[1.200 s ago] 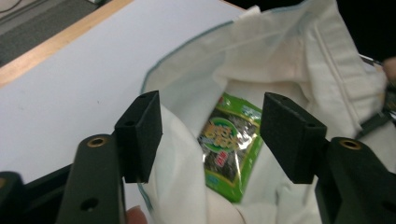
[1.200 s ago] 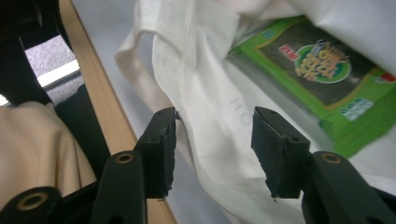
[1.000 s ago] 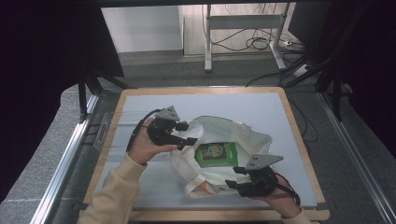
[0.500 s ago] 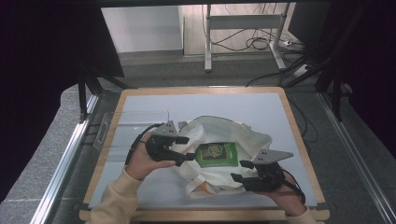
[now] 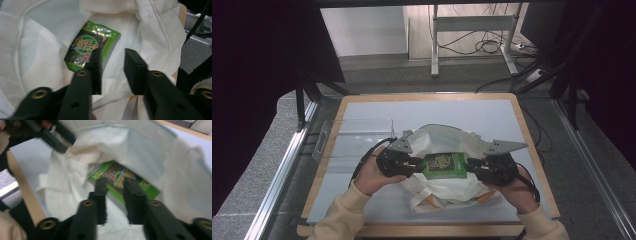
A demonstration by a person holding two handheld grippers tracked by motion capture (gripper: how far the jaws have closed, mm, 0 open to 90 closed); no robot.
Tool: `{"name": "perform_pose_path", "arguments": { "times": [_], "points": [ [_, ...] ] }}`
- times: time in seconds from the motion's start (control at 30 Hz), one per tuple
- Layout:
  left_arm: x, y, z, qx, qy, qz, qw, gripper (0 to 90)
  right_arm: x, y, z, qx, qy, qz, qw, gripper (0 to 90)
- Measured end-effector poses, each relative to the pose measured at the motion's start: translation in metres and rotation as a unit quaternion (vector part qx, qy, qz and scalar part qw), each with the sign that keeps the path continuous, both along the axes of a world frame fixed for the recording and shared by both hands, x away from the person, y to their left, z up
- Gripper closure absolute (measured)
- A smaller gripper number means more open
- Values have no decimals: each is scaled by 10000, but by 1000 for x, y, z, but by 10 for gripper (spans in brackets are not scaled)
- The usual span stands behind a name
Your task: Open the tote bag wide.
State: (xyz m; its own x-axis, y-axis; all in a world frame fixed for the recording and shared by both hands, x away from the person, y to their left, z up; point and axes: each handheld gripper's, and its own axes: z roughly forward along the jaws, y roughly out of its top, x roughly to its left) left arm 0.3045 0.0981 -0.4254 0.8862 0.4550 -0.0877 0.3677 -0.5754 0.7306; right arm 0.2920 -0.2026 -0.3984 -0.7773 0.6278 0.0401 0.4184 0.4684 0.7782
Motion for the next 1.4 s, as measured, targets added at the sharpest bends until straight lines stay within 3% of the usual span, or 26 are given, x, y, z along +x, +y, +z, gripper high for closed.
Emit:
{"name": "perform_pose_path", "arguments": {
  "times": [0.1,0.2,0.33,0.37,0.5,0.53,0.57,0.77,0.8,0.87,1.13,1.4],
  "points": [
    [1,-3,0,-2,52,8,10000,792,10,9,4,-75,-1,-56,10000,831],
    [3,-5,-2,-18,144,-37,9999,875,31,34,8,-328,-3,76,9994,876],
    [3,-7,-6,29,244,-37,9997,896,50,50,5,-459,-2,81,9989,889],
    [5,-7,-6,172,218,-134,9995,897,62,59,1,-472,68,152,9987,890],
    [5,-7,-8,225,306,-169,9991,899,79,78,-14,-574,274,325,9974,892],
    [4,-8,-10,100,371,-87,9992,899,79,78,-14,-574,274,325,9974,892],
    [4,-7,-10,198,372,-154,9990,899,84,87,-24,-659,386,445,9961,892],
    [4,-5,-13,251,408,-208,9986,899,91,105,-51,-927,612,671,9915,892],
    [2,-5,-14,175,455,-147,9987,898,92,110,-63,-1050,687,736,9894,892],
    [2,-3,-15,165,491,-158,9985,898,92,114,-73,-1157,747,807,9872,892],
    [3,0,-20,198,608,-104,9979,896,99,120,-84,-1228,577,953,9862,893],
    [0,2,-24,240,708,-115,9971,896,118,120,-87,-1281,307,686,9889,892]
  ]
}}
